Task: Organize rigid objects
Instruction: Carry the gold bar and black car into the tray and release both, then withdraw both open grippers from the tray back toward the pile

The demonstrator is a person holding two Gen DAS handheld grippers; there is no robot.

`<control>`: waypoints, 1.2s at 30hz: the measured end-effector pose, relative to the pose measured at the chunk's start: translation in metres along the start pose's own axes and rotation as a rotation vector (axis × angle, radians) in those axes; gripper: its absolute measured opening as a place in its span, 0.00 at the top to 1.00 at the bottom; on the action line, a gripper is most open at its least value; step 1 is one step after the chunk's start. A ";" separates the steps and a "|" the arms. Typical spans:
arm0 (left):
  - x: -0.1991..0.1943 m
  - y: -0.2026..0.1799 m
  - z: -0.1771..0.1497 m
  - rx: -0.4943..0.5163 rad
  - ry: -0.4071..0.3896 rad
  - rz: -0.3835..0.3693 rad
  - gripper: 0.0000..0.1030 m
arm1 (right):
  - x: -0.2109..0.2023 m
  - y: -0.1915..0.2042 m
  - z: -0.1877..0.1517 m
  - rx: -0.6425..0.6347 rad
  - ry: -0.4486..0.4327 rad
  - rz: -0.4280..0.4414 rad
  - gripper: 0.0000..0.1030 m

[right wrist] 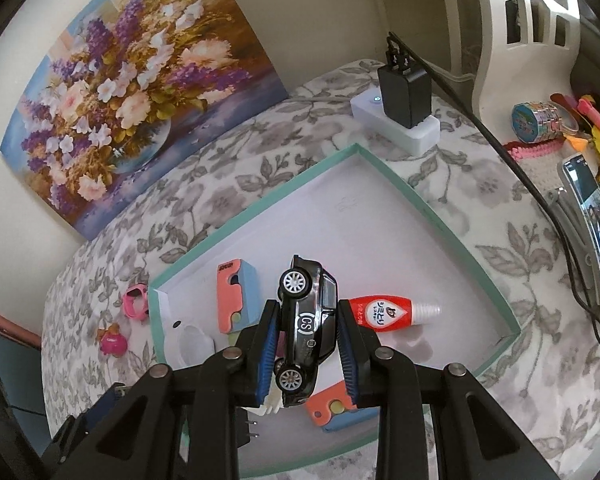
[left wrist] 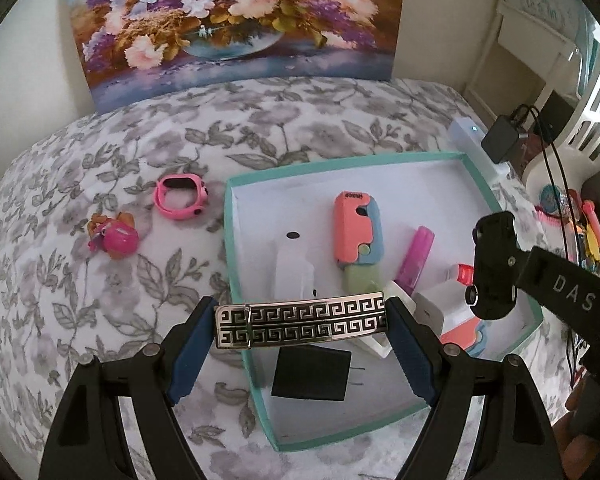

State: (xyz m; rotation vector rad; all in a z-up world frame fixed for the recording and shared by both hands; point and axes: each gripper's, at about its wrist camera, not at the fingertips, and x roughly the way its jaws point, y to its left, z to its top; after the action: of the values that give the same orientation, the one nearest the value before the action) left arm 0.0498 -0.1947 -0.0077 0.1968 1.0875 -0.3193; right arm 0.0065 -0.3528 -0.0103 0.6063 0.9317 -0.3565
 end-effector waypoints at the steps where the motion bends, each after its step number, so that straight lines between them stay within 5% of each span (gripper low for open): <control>1: 0.001 0.000 0.000 -0.001 0.003 -0.002 0.18 | 0.001 0.001 0.000 -0.003 0.000 0.001 0.71; 36: 0.008 0.005 0.005 -0.012 0.023 -0.029 0.18 | 0.012 0.024 -0.007 -0.094 0.046 -0.047 0.69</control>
State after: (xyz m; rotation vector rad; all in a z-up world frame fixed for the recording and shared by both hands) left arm 0.0591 -0.1926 -0.0122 0.1744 1.1155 -0.3369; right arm 0.0217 -0.3302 -0.0151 0.5091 1.0029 -0.3404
